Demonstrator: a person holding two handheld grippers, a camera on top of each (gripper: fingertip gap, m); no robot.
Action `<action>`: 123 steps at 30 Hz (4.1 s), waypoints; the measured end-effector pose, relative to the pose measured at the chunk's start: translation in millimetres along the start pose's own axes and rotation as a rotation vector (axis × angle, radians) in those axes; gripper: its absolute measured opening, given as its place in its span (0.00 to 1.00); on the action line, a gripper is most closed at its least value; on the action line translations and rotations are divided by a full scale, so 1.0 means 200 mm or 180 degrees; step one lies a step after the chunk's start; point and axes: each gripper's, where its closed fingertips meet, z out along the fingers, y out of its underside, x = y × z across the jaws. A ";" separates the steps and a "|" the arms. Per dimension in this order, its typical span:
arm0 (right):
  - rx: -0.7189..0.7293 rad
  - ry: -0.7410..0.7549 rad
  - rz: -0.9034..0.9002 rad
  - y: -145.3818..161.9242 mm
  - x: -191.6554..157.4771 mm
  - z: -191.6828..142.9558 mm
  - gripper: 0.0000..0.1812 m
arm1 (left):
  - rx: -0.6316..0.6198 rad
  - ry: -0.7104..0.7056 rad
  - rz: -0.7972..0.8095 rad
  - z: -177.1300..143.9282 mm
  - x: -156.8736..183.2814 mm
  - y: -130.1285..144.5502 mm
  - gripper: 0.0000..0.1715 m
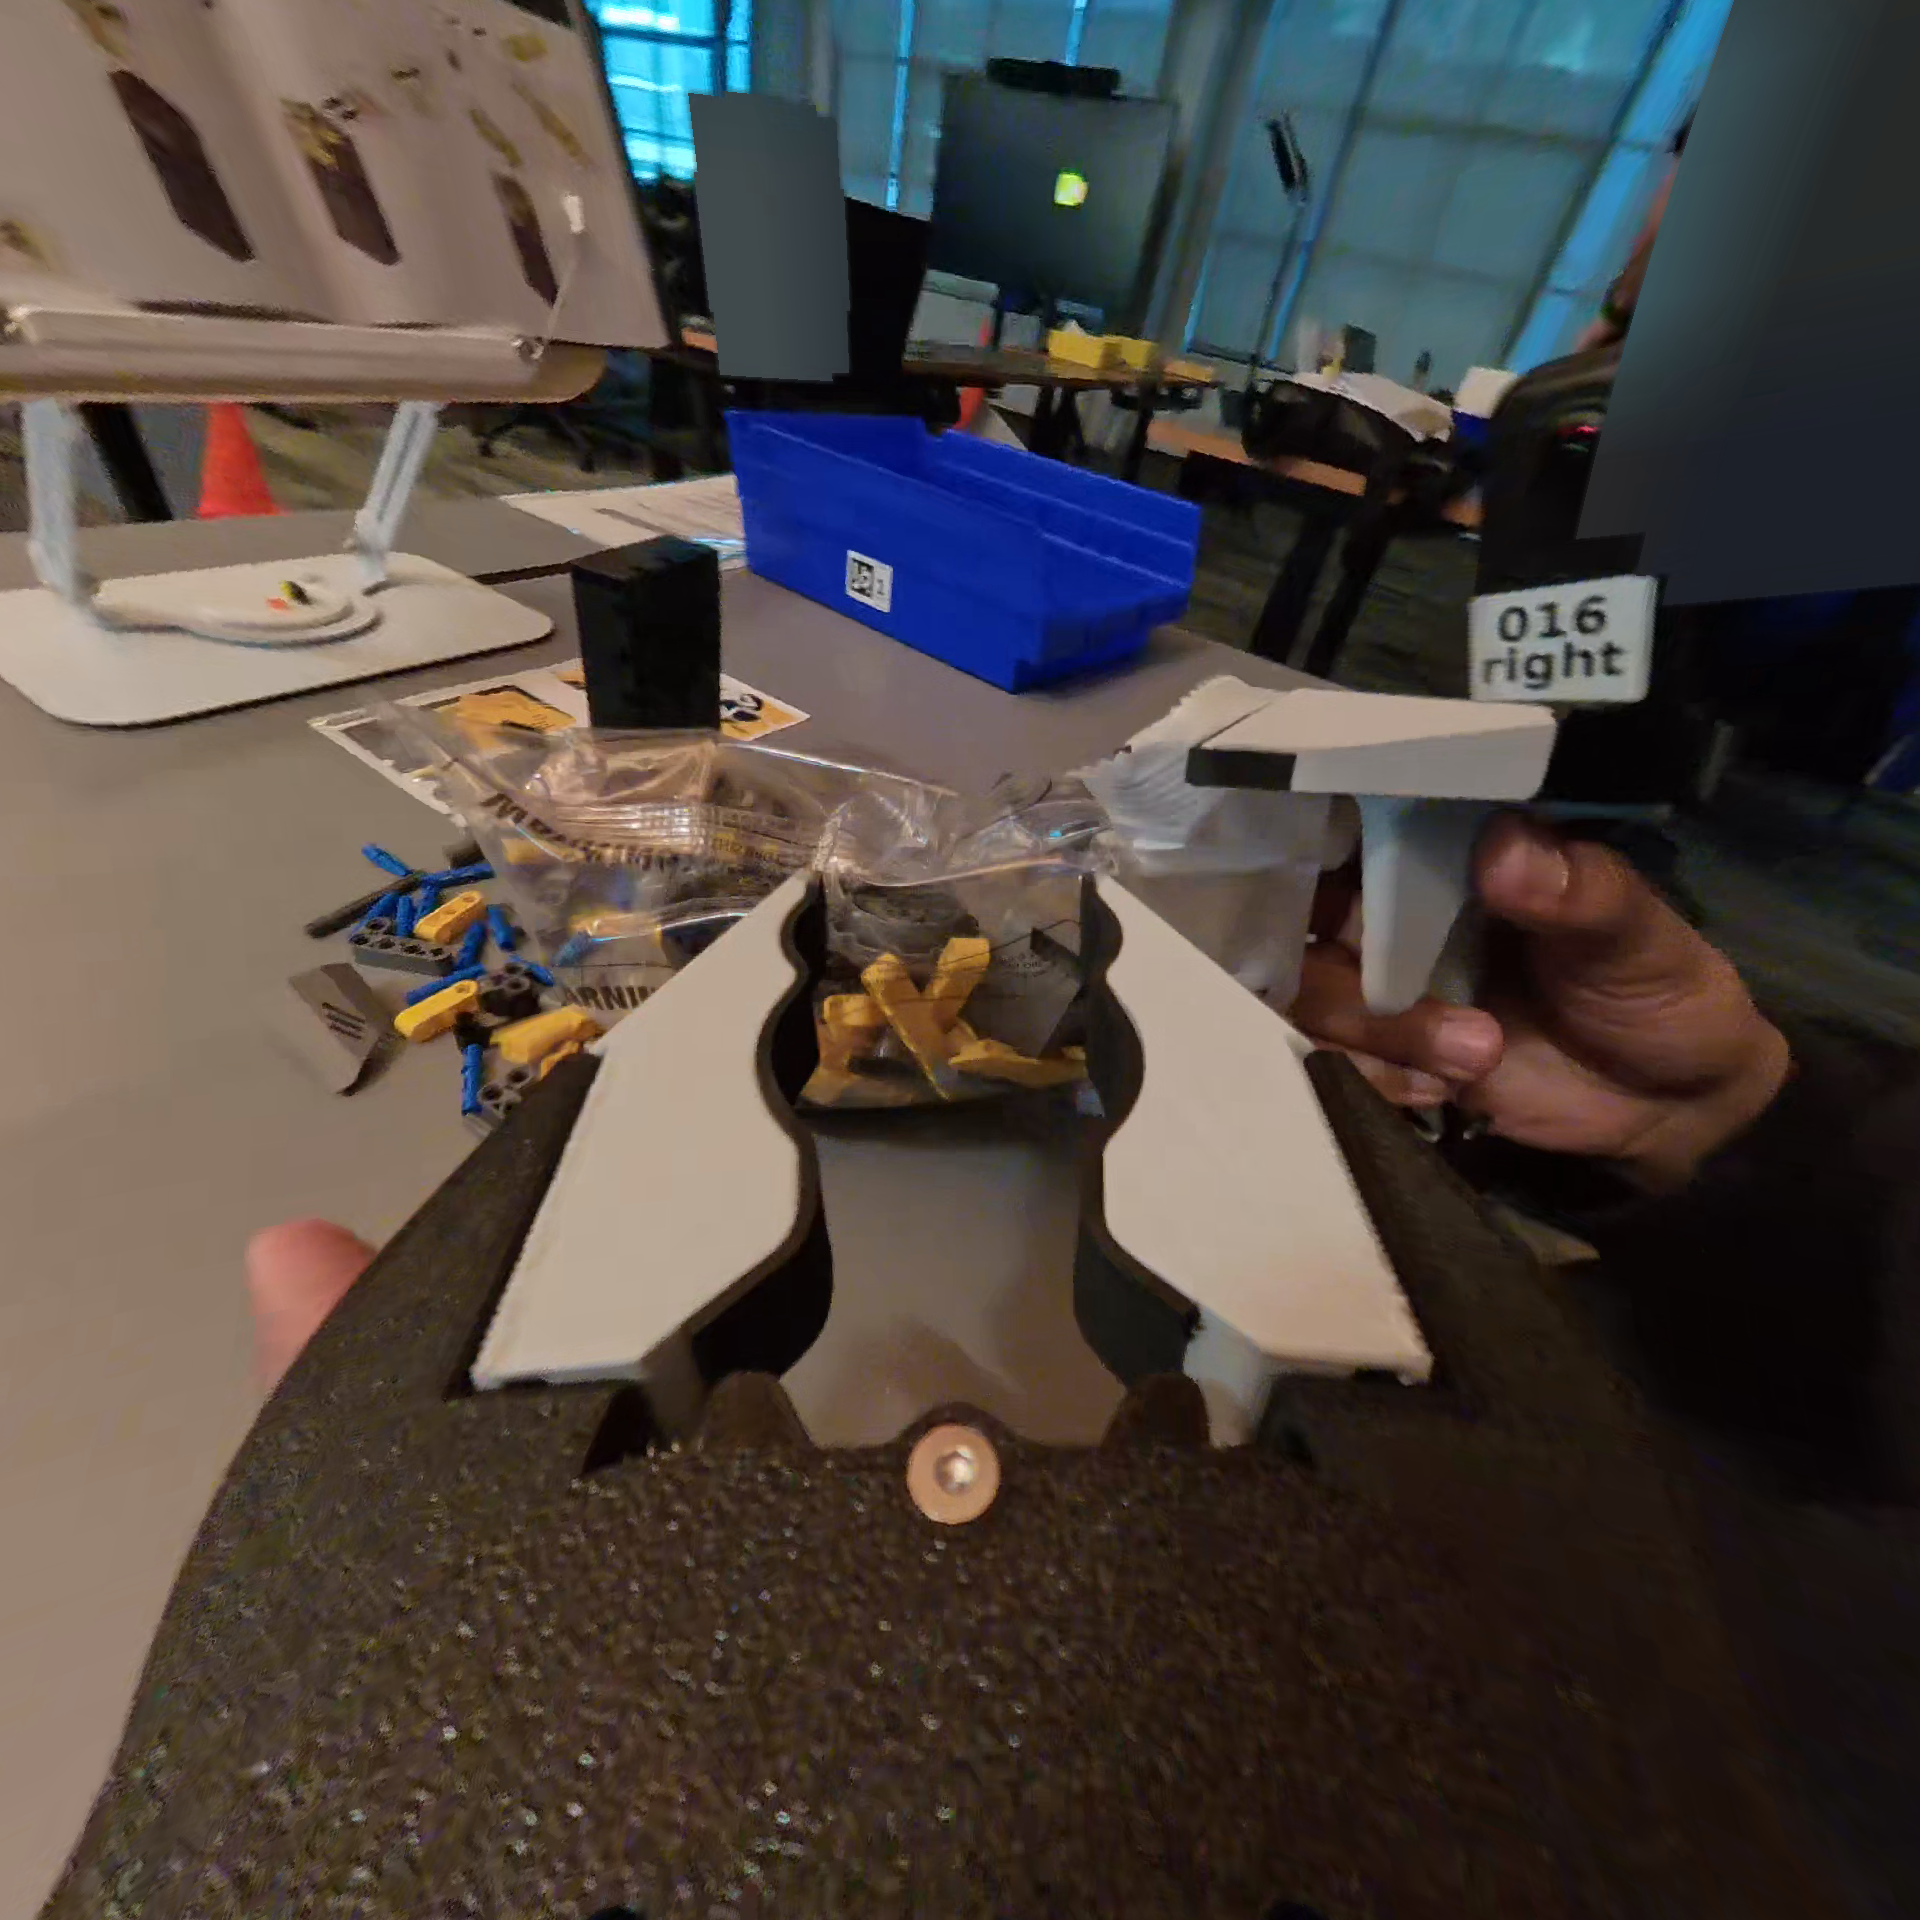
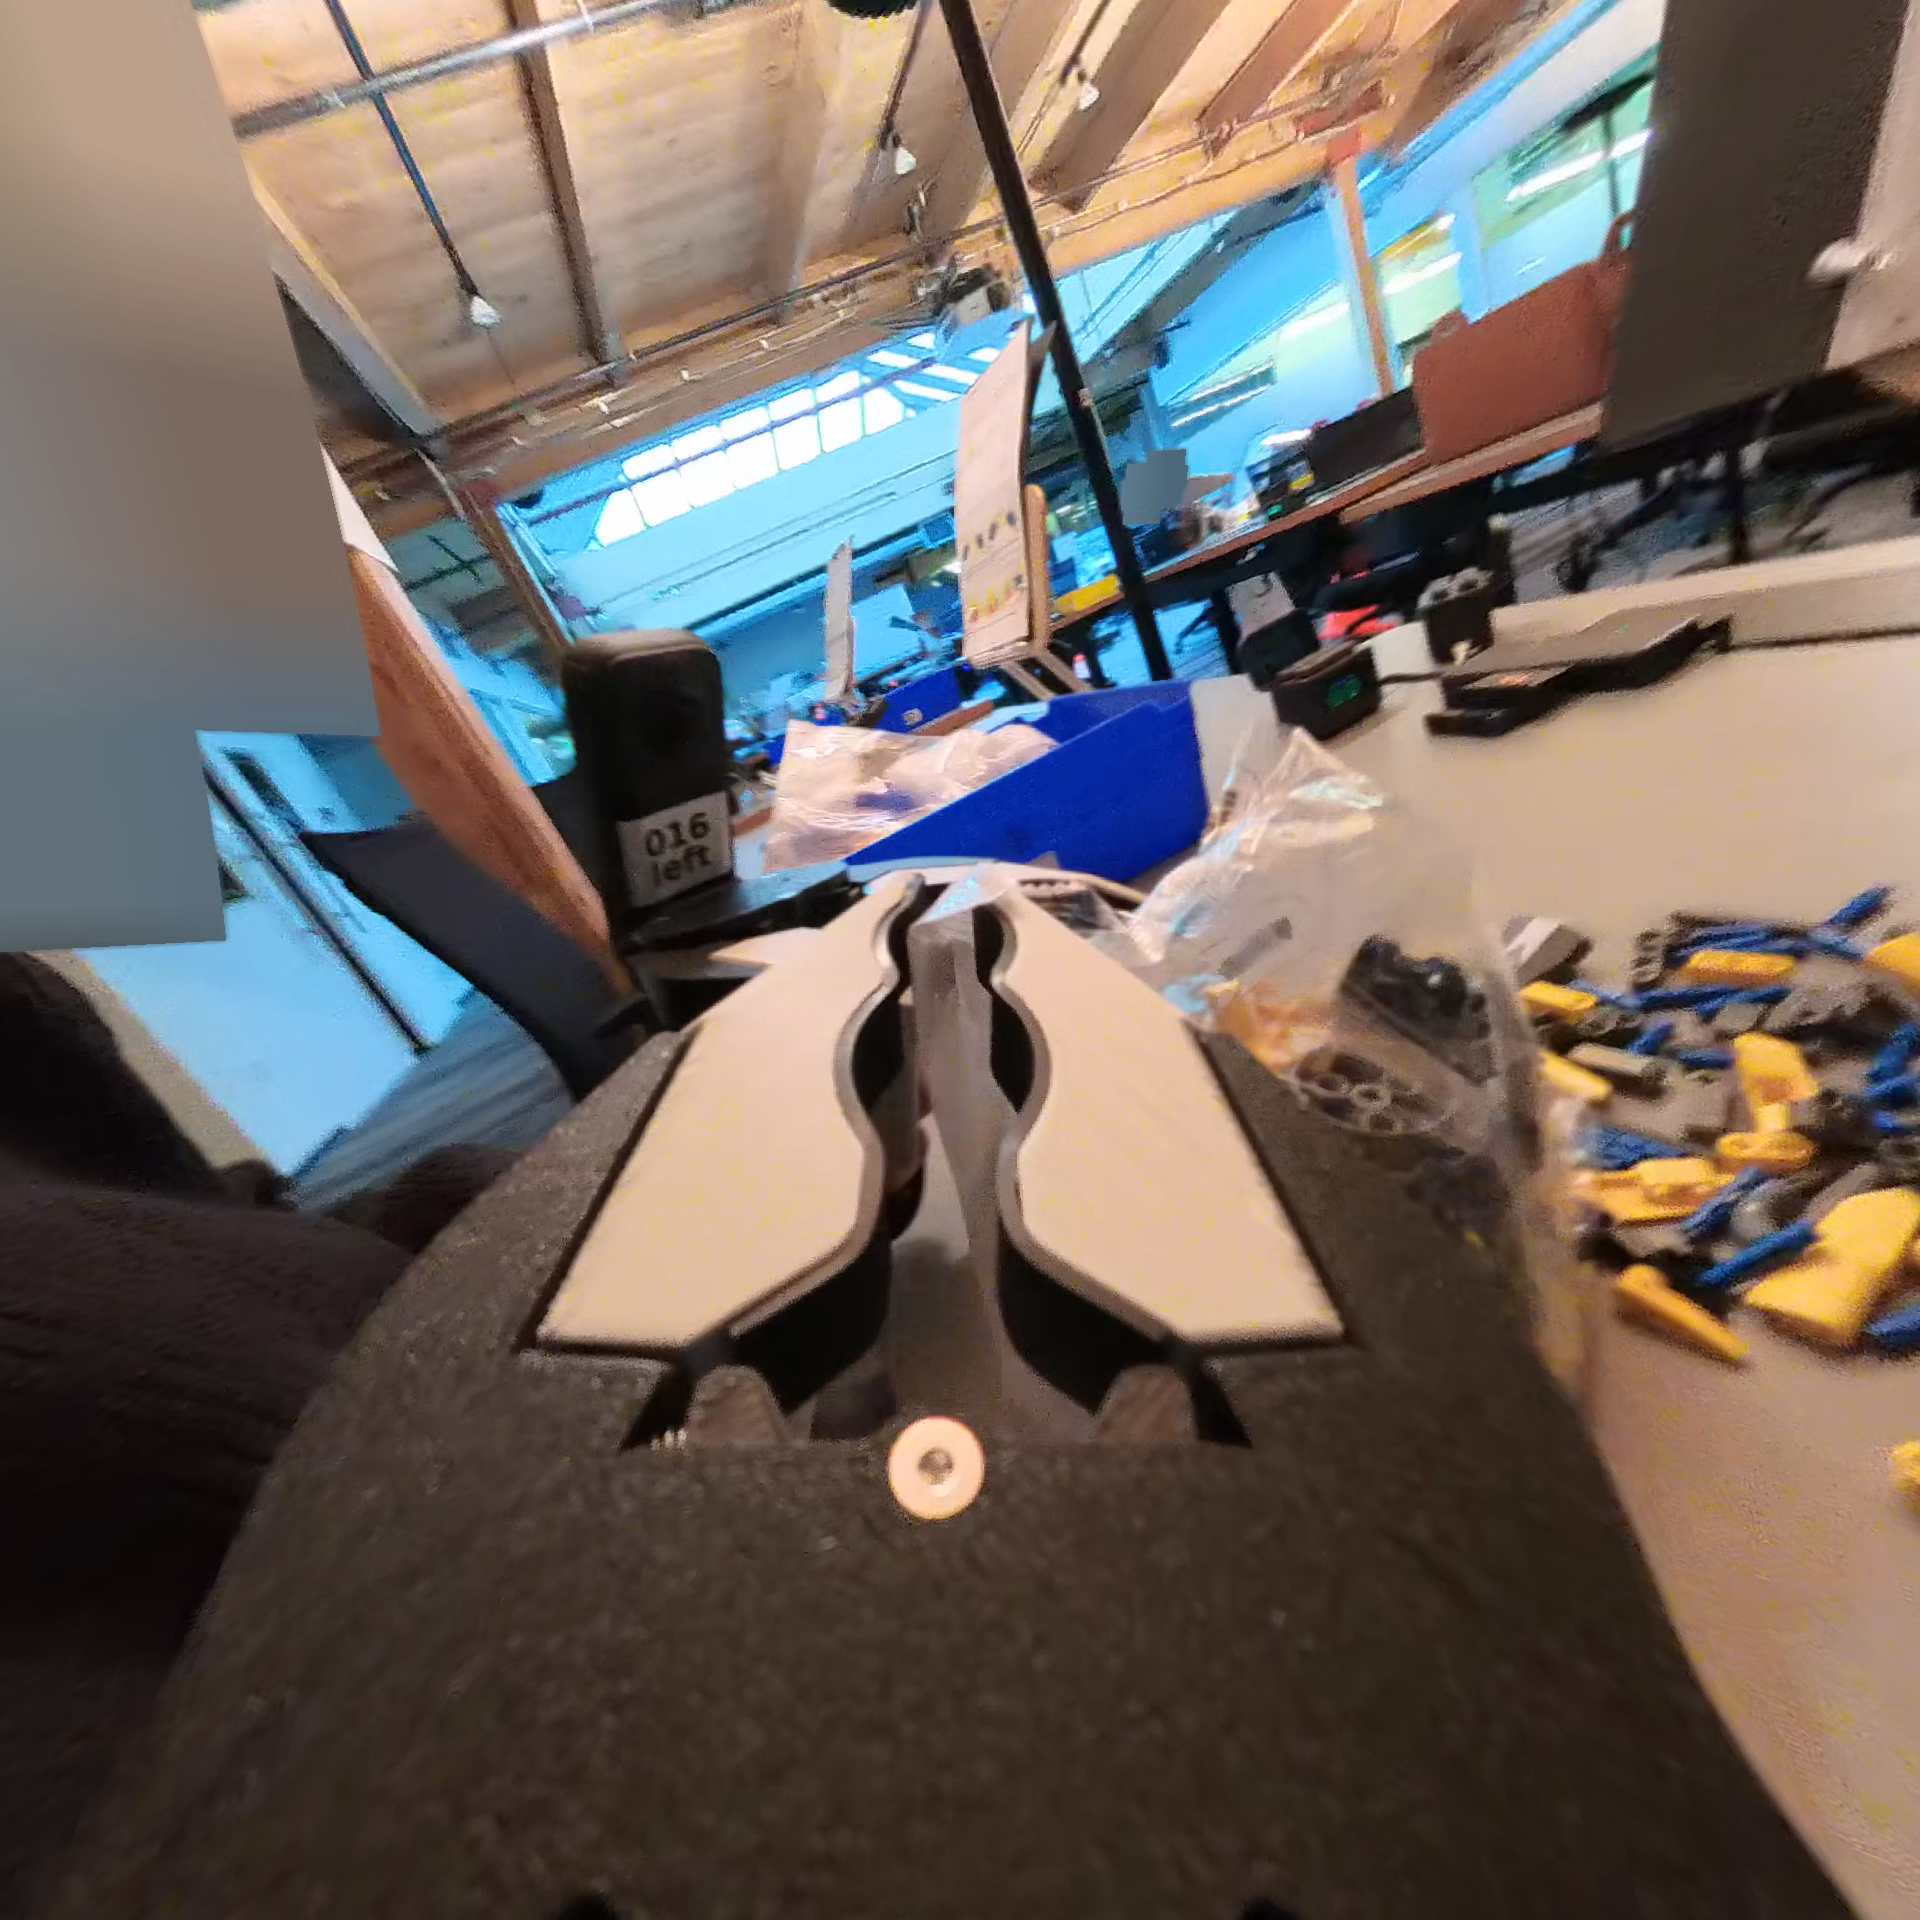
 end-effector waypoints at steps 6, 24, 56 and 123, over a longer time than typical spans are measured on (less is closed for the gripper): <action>0.0210 -0.0387 0.0451 -0.04 -0.03 -0.13 0.01 | 0.0139 0.0370 -0.0098 -0.06 0.06 0.01 0.28; -0.0332 -0.1398 0.1574 -0.04 0.01 0.00 0.01 | 0.0039 0.0981 -0.0571 0.13 0.04 -0.08 0.03; 0.0441 -0.0652 0.0210 -0.17 -0.07 -0.21 0.00 | 0.0926 0.1492 -0.0257 -0.11 0.37 -0.26 0.00; -0.1034 0.0181 -0.1243 0.10 -0.02 -0.10 0.27 | 0.0654 0.1045 -0.1256 -0.09 0.16 -0.13 0.00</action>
